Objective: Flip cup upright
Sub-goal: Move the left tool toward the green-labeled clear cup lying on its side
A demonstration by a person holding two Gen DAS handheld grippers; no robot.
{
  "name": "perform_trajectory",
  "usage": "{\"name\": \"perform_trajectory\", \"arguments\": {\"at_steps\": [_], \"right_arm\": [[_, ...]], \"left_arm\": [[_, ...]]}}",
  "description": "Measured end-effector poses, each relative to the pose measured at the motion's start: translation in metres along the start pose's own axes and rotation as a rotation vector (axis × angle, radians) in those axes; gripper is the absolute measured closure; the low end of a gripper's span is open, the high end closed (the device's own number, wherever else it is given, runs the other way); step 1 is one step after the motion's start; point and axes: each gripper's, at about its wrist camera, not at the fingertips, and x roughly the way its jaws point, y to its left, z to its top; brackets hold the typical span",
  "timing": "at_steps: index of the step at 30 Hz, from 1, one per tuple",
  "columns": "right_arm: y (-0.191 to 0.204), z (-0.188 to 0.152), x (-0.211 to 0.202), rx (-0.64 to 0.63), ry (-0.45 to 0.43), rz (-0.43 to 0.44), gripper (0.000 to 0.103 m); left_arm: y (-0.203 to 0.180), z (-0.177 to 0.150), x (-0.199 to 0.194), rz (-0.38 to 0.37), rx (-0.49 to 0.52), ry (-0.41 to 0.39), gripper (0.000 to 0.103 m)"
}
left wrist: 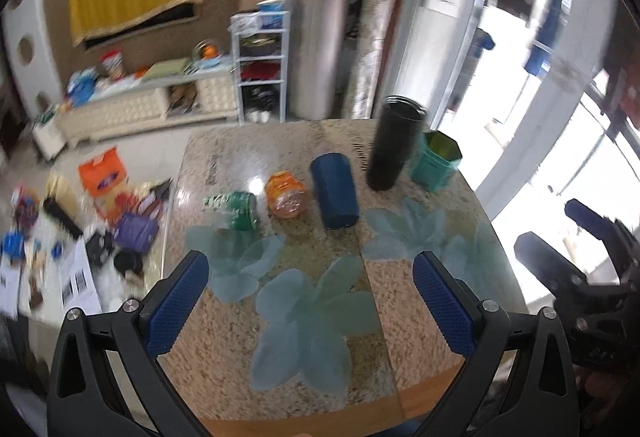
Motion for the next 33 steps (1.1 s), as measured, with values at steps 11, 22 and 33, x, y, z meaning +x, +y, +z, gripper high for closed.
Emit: {"name": "perform_trajectory", "arguments": {"at_steps": [11, 22, 33], "right_arm": [[-0.039, 0.022, 0.041, -0.168, 0.035, 0.171, 0.000], [-0.021, 0.040, 0.076, -0.270, 0.083, 0.260, 0.000], [-0.018, 0.033, 0.111, -0.316, 0.209, 0.222, 0.000]], "left_arm": [[0.020, 0.026, 0.056, 0.200, -0.406, 0.111, 0.001], [0.056, 0.043, 0.107, 0.263, -0.654, 0.181, 0.001], [0.113, 0.040, 0.191, 0.322, -0.862, 0.281, 0.001]]}}
